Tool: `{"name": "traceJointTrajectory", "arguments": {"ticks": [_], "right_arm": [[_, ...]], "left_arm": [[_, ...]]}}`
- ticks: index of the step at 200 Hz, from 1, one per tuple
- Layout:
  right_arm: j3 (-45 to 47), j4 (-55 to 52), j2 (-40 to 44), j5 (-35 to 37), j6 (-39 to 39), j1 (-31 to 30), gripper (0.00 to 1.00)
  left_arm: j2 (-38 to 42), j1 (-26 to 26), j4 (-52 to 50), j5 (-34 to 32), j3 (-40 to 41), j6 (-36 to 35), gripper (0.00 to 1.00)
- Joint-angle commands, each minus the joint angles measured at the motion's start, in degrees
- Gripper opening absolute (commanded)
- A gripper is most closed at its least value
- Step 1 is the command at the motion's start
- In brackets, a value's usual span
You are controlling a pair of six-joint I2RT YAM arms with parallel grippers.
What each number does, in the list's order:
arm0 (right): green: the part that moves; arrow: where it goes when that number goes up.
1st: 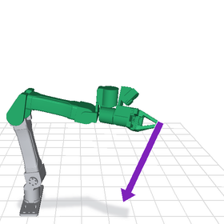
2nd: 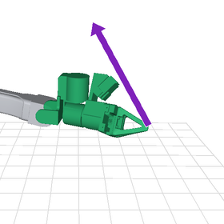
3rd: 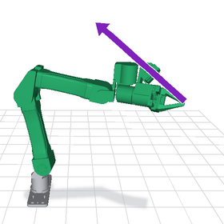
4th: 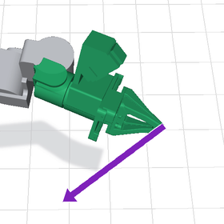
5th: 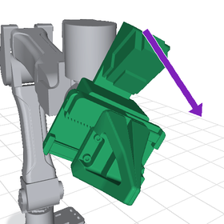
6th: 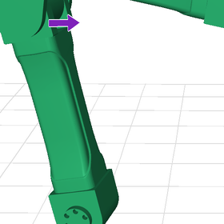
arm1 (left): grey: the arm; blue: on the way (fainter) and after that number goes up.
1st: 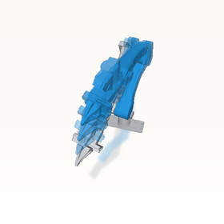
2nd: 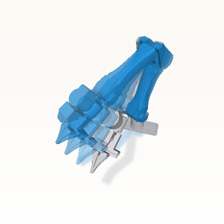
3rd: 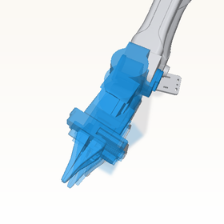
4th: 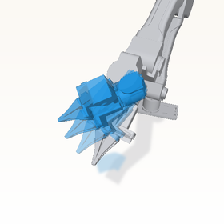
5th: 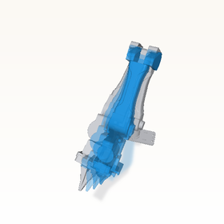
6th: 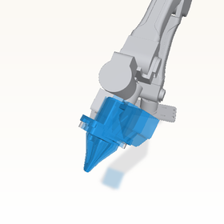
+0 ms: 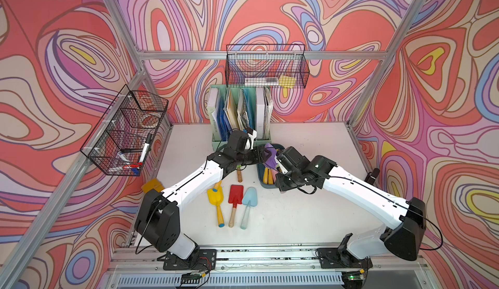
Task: Put the shovel into the storage box
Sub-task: Place the shovel in the storage box.
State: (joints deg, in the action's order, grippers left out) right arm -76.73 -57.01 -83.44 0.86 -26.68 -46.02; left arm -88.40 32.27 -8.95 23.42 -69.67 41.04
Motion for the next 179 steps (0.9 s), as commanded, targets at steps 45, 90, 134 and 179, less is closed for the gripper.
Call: {"name": "traceJointTrajectory", "arguments": {"ticks": [45,90,134,179], "right_arm": [[-1.85,1.75,-0.4,-1.24,1.53,1.2,0.0],[-1.93,2.69,-0.34,-2.23,1.47,1.6,0.0],[-2.04,2.87,-0.38,-2.38,1.29,1.81,0.0],[-2.46,2.49,0.18,-1.6,0.8,1.8,0.2]], "left_arm": [[-0.63,0.2,1.66,0.43,0.83,0.45,0.32],[-0.76,0.21,1.48,0.32,0.94,0.62,0.18],[-0.74,0.17,1.28,0.1,0.94,0.45,0.04],[-1.33,0.12,1.08,-0.57,1.19,0.36,0.0]]}}
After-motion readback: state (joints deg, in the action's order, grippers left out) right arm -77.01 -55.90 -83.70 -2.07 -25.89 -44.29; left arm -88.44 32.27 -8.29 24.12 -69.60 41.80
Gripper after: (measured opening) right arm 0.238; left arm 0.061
